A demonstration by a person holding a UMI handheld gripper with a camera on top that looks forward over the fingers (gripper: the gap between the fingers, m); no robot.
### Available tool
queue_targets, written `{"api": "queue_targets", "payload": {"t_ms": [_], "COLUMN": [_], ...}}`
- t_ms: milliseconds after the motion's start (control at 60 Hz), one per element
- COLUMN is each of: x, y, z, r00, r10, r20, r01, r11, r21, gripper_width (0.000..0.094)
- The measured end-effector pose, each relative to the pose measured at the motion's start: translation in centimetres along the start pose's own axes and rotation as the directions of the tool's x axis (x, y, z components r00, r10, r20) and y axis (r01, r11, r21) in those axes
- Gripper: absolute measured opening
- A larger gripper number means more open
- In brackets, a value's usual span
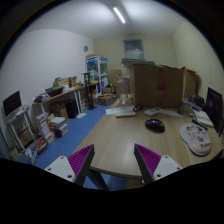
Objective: Arrange mouse
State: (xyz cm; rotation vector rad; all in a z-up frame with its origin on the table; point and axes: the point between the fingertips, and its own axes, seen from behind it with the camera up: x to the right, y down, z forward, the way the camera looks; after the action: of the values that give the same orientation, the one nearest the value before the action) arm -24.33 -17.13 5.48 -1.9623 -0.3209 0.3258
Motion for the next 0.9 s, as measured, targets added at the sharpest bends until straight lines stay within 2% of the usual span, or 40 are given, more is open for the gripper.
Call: {"api": "queue_targets", "payload": {"t_ms": [150,317,483,617,833,900], "x": [2.4,5.3,11.7,16.5,19.6,20.3], "y": [-1.4,-0.7,0.5,-0.3,0.4,-0.3], "z": [-1.2,-0.2,1.4,5.2,11.7,13.3], "r00": [0.999,0.996,0.981,0.974,0.989,0.992], "r10": [-0.002,-0.012,-0.077,-0.082,-0.040,0.002], "r20": [-0.036,-0.084,-0.179,-0.211,-0.144,-0.127], "r01": [0.002,0.010,0.062,0.058,0.011,-0.026], "r11": [1.000,1.000,0.994,0.991,0.980,0.982], "r21": [-0.003,-0.019,-0.087,-0.118,-0.196,-0.185], "gripper_width": [0.0826,0.0817,0.0822,0.0818,0.0833,0.0824]}}
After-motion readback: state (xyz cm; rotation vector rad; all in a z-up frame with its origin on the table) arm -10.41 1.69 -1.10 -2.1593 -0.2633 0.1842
